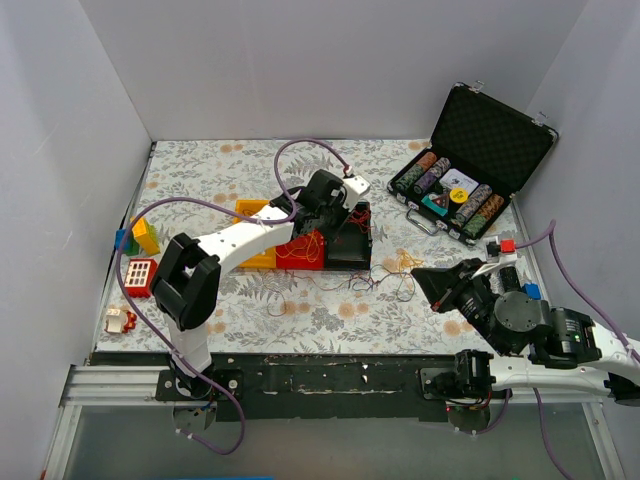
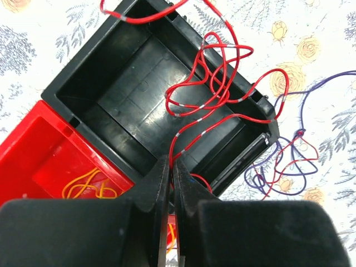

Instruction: Untangle the cables

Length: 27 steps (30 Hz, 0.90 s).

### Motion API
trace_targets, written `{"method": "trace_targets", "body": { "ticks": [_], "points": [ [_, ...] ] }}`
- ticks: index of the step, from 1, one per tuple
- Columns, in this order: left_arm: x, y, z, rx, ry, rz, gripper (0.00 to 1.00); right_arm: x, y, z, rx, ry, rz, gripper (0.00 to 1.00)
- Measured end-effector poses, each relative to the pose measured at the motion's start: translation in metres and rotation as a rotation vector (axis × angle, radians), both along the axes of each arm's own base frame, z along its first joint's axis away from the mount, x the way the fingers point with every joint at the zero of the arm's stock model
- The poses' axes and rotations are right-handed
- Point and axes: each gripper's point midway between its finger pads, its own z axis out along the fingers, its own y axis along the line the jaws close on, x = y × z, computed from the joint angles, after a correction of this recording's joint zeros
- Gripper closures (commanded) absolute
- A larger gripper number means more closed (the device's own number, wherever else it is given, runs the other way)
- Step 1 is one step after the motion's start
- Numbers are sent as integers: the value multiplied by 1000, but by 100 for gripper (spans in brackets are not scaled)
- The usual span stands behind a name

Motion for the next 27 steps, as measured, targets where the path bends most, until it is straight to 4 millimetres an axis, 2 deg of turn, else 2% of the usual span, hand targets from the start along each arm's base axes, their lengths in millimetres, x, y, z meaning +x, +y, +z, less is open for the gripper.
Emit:
{"method": "trace_targets", "body": {
  "ticks": [5,8,12,16,18,20,21,24,27],
  "points": [
    [-6,0,-5,-30,59,54,83,0,0,0,7,6,-1,99],
    [-13,1,-13,-37,100,75,71,0,0,0,11,9,-1,99],
    [-19,3,-20,-39,136,93,65,0,1,0,13,10,-1,99],
    [-18,3,-17,-58,145,107,45,0,1,0,12,10,-1,99],
    [-18,4,-10,-77,144,117,29,0,2,-1,8,11,-1,99],
    [-15,5,2,-106,142,124,6,0,4,-2,-3,12,-1,99],
    [-12,5,11,-127,140,128,2,0,7,-5,-19,13,-2,99],
    [1,7,50,-209,110,144,2,1,18,-14,-80,17,-2,99],
    [21,25,110,-312,32,178,2,2,35,-29,-167,23,-2,99]
  ]
}}
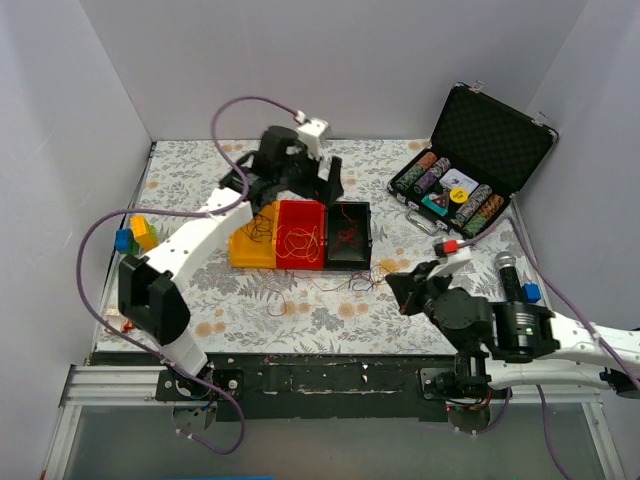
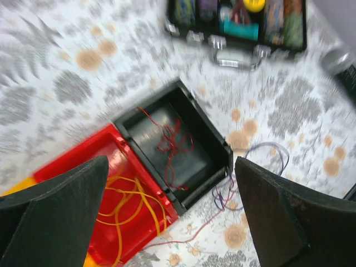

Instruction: Untangle the cables

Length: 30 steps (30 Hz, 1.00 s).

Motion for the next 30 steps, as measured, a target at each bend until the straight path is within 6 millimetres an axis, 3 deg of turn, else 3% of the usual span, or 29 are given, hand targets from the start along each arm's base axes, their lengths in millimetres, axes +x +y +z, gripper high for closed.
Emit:
{"method": "trace_targets", "body": {
  "ticks": [3,5,8,10,12,18,22,25,30],
  "points": [
    [17,36,61,-90,-86,65,2,3,24,-16,-89,0,2,99],
    [26,65,88,-133,-123,112,2,9,45,-32,-166,12,18,99],
    [37,114,110,-174,-141,190,2,37,72,-57,-259,60,21,99],
    [40,138,110,-181,-125,226,2,61,83,-71,-308,87,25,99],
    [38,150,101,-177,-98,237,2,84,95,-73,-322,104,42,99],
    [-1,148,57,-141,17,170,2,147,146,-38,-226,67,123,99],
    [-15,150,53,-129,21,147,2,171,183,-42,-215,66,201,98],
    [-23,151,56,-125,-3,132,2,178,200,-68,-246,106,246,79],
    [-32,153,56,-100,-36,98,2,180,206,-98,-287,163,275,47]
  ]
}}
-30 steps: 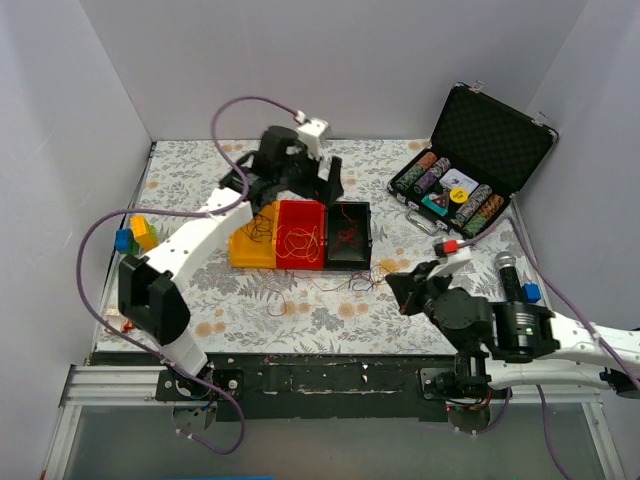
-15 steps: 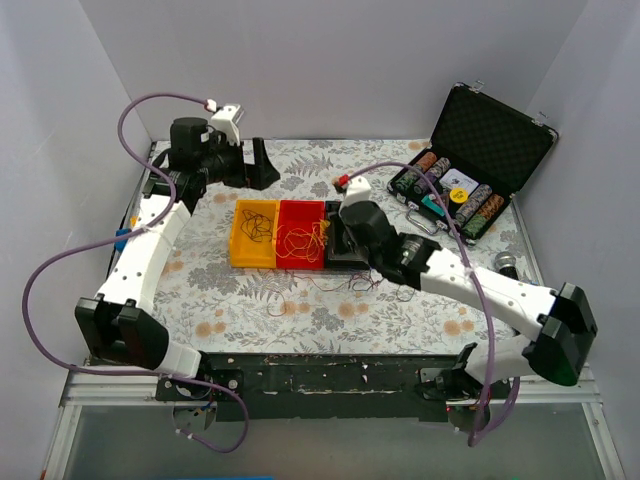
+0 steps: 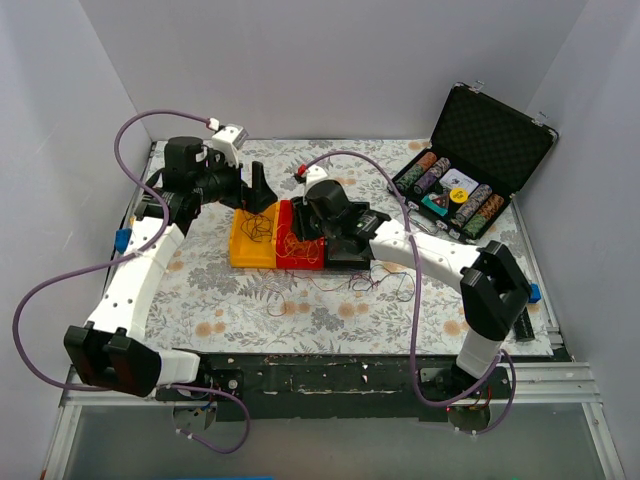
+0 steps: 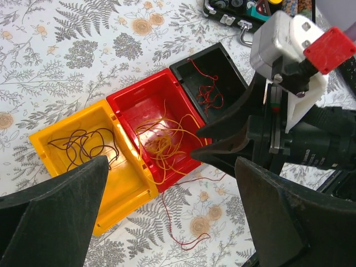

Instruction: Untangle the cables

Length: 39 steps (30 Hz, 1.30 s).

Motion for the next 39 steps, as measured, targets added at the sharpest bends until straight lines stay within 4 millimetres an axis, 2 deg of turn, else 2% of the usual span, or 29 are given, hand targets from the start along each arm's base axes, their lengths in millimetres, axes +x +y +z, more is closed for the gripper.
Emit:
{"method": "trace_targets", "body": {
  "ticks": [2,6,8,13,16,19,22,25,28,31,36,39],
  "points": [
    [-4,0,-4,17,-8,-22,2,0,-1,0,-3,-1,2,38],
    [-13,-1,-20,51,-13,-85,2,-3,-8,14,17,-21,0,36],
    [-20,-2,-32,70,-13,-137,7,-11,-18,25,40,-39,-3,36],
    [-45,-15,-61,127,-9,-320,8,-49,-67,47,118,-80,-19,36],
    [-69,-32,-86,180,0,-452,7,-73,-97,33,142,-68,-36,35],
    [-101,-52,-112,237,24,-596,7,-96,-126,-11,107,-3,-64,35],
    [-131,-69,-129,280,34,-722,7,-114,-153,-60,33,73,-100,33],
    [-151,-86,-135,305,13,-816,7,-122,-170,-87,-21,113,-137,33],
    [-162,-102,-137,316,-20,-877,7,-119,-175,-90,-33,106,-171,33],
    [-163,-119,-145,334,-69,-908,9,-114,-180,-84,-18,90,-208,34],
    [-155,-141,-178,380,-131,-926,15,-109,-191,-62,49,49,-273,35],
    [-142,-157,-201,402,-141,-930,19,-107,-203,-47,100,23,-323,35]
  ]
}}
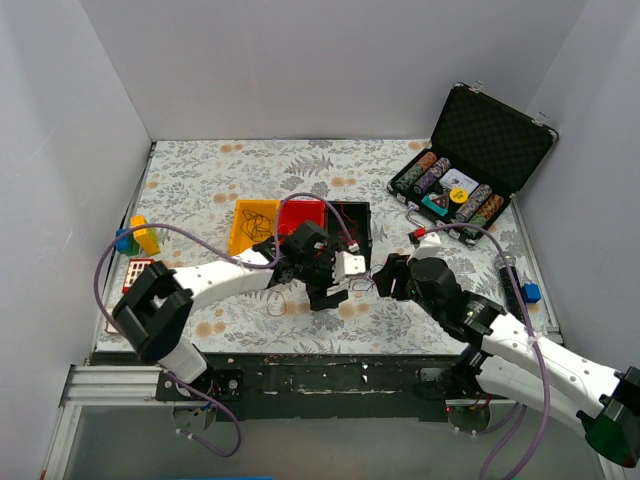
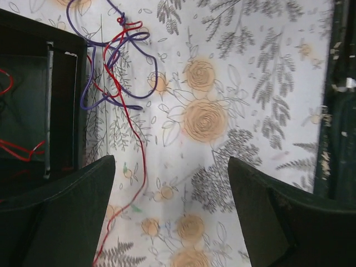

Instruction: Untangle the cables

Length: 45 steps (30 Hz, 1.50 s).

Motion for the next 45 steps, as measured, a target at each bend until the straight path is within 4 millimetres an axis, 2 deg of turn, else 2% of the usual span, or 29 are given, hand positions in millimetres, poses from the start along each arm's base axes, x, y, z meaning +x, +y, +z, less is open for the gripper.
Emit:
{"method": "trace_targets", "body": {
  "ticks": [4,8,12,14,20,21,27,32,35,37,42,43,45],
  "points": [
    [17,-15,-38,43,3,5,23,0,-14,8,22,-8,-54,35],
    [28,-19,-61,70,-8,20,27,-2,-24,10,26,-8,-78,36],
    [42,-25,-62,56,-62,40,28,-4,-28,15,38,-15,-84,36],
    [46,-30,-58,37,-87,37,31,-4,-28,15,42,-14,-83,36],
    [51,-35,-58,19,-109,28,55,-5,-27,14,50,-4,-70,36],
    [50,-35,-61,24,-104,23,64,-5,-27,14,50,-3,-70,37],
    [39,-36,-67,32,-75,-14,98,-3,-30,14,50,1,-85,37],
    [19,-35,-66,48,-27,-55,100,1,-36,9,45,19,-106,37],
    [-1,-31,-54,44,-5,-88,100,4,-40,-3,32,46,-119,37],
    [-16,-28,-33,16,-12,-114,100,3,-43,-15,15,77,-122,37],
    [-46,-33,37,-123,-78,-189,100,1,-40,-36,-4,141,-101,35],
    [-51,-32,48,-146,-85,-200,100,1,-38,-38,-1,148,-93,35],
    [-56,-32,53,-156,-85,-208,100,1,-32,-41,9,162,-69,35]
  ]
}}
